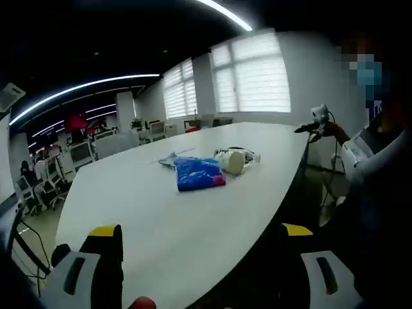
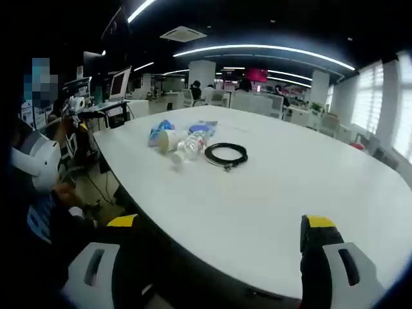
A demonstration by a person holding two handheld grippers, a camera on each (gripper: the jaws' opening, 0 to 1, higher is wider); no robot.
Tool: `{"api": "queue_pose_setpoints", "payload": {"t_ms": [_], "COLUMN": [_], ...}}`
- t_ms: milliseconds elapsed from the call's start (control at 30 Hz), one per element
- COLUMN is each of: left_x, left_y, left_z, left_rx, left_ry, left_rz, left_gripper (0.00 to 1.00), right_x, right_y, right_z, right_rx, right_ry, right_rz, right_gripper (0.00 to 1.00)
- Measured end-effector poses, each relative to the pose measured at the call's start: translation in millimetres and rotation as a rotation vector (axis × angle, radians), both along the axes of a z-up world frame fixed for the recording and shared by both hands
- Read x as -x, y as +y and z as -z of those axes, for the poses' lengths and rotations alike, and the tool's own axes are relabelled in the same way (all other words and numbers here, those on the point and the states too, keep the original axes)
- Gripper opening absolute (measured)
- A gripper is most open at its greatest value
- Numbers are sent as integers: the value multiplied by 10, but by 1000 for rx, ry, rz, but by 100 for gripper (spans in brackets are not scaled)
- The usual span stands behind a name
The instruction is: Arrange the tabletop items into an orderly group along one side of the table until the central work area is clear of visible clutter.
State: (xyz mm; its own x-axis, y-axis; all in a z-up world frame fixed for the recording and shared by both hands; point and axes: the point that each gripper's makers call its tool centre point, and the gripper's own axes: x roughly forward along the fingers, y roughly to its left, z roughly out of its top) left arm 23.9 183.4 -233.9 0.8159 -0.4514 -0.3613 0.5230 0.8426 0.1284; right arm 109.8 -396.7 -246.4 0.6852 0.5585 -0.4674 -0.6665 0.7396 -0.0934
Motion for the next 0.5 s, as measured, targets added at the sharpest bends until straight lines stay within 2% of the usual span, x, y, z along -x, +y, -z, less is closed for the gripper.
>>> {"api": "queue_pose_setpoints", "payload": {"t_ms": [500], "left_x": [6], "left_y": [1], "left_z": [16], "left_rx": [-5], "left_ry": [2], "left_rz": [5], "left_gripper": [100], "right_x": [-1], "right_y": [-15], "right_z": [23], "right_rx": [5], "right_ry": [3], "right_rz": [0], "right_gripper": [100]}}
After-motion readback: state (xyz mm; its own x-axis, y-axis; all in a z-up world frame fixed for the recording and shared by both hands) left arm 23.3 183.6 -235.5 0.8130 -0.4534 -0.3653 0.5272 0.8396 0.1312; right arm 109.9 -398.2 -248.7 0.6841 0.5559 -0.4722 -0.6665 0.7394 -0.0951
